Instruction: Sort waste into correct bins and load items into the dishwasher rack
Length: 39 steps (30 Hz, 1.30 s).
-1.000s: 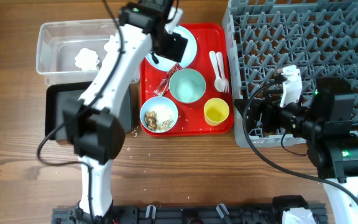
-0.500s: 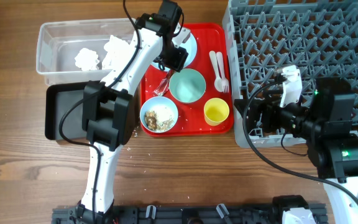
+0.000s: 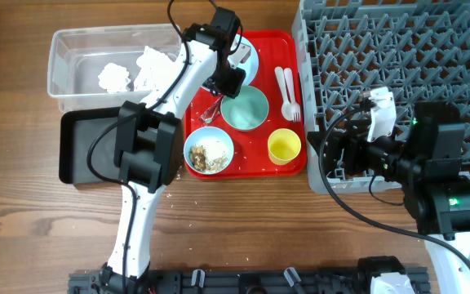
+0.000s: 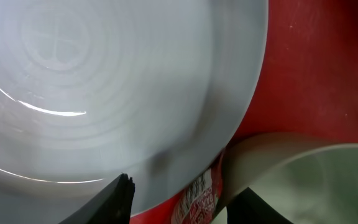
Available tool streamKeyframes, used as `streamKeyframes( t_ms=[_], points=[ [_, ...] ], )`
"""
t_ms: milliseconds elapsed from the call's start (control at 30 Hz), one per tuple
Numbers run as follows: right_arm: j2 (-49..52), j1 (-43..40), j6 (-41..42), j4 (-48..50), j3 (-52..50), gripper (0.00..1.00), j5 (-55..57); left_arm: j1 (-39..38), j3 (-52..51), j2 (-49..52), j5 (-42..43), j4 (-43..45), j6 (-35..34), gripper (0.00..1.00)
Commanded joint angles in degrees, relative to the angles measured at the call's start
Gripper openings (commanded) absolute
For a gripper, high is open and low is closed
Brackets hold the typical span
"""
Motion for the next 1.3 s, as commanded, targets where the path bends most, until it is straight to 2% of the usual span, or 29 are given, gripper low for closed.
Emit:
streamKeyframes(
  t_ms=[0, 67, 100, 133, 233, 433, 533, 667, 967, 1167, 1267],
  points=[
    [0.11, 0.24, 0.37, 0.02, 1.11, 1.0, -0.52, 0.11, 0.72, -0.04, 1.25, -0.76, -1.36, 0.49],
    [0.11, 0.24, 0.37, 0.15, 1.11, 1.0, -0.52, 0.13, 1.97, -0.61, 1.9, -2.05, -2.19, 0.49],
    [0.11, 0.24, 0.37, 0.22, 1.11, 1.0, -0.52, 0.15, 2.95, -1.42, 2.43, -2.75, -3.28, 0.45],
    [0.11, 0.24, 0.39, 0.2, 1.11, 1.0, -0.52, 0.15, 3.17, -2.6, 2.64, -2.91, -5.2, 0.37],
    [0.11, 0.24, 0.39, 0.15, 1.11, 1.0, -0.52, 0.15, 3.17, -3.15, 2.64, -3.78, -6.45, 0.3],
    [0.11, 0.24, 0.42, 0.15, 1.11, 1.0, -0.52, 0.5, 3.19, -3.13, 2.91, -3.04, -10.47, 0.31],
    [0.11, 0.24, 0.39, 0.17, 1.11, 1.0, -0.52, 1.2, 3.19, -3.23, 5.62, -3.21, -11.5, 0.29],
    [0.11, 0.24, 0.37, 0.17, 1.11, 1.0, -0.52, 2.1, 3.19, -3.23, 9.62, -3.3, -11.58, 0.25],
    [0.11, 0.24, 0.37, 0.17, 1.11, 1.0, -0.52, 3.89, 3.19, -3.23, 9.79, -3.02, -17.49, 0.16],
    [0.11, 0.24, 0.37, 0.17, 1.11, 1.0, -0.52, 3.93, 3.17, -3.23, 13.46, -3.32, -17.68, 0.13],
    [0.11, 0.24, 0.37, 0.15, 1.11, 1.0, -0.52, 3.93, 3.17, -3.23, 13.84, -3.69, -17.7, 0.09]
  ],
)
